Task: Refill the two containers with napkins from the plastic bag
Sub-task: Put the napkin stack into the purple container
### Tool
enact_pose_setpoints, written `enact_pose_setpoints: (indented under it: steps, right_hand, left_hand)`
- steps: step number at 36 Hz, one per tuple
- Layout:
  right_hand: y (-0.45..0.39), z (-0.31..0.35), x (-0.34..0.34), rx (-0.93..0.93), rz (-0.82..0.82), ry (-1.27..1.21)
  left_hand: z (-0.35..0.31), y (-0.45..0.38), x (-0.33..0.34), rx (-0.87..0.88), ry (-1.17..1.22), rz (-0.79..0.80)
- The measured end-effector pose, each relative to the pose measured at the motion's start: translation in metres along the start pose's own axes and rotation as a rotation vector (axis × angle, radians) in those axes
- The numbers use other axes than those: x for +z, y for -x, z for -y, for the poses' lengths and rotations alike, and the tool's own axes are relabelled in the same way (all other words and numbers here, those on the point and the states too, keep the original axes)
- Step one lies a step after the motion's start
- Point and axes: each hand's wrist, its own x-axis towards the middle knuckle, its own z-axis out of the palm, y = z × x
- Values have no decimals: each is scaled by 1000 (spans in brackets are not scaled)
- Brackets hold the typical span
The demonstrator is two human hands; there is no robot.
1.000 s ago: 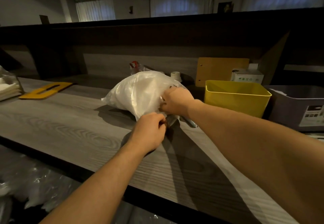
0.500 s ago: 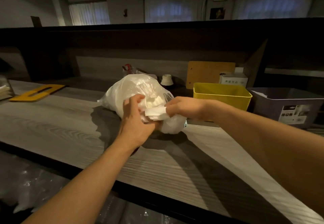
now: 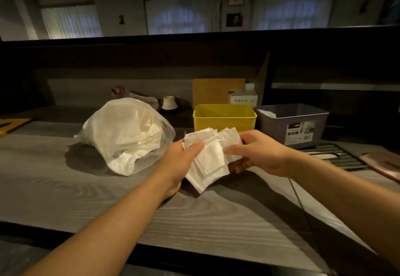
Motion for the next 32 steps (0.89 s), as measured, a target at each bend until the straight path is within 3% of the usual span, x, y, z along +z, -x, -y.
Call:
enact_pose_setpoints:
  steps: [4, 9, 13, 18, 21, 26, 32]
  right_hand:
    - [11, -25, -20, -39, -265, 72]
    - [20, -51, -36, -154, -461, 21]
    - [23, -45, -44, -199, -409, -284]
    - [32, -37, -43, -149, -139, -569]
    - [32, -36, -33, -120, -145, -410]
    - [26, -44, -12, -81, -314, 211]
    - [25, -43, -11, -63, -303, 240]
  left_hand:
    - [-8, -13, 30, -112, 53, 121]
    - [-6, -23, 47, -64, -44, 206]
    - [-3, -25, 44, -60, 13, 215]
    - [-3, -21, 45, -1, -109, 290]
    - [-2, -21, 45, 10, -127, 282]
    - [1, -21, 43, -1, -71, 225]
    - [3, -21, 42, -5, -14, 217]
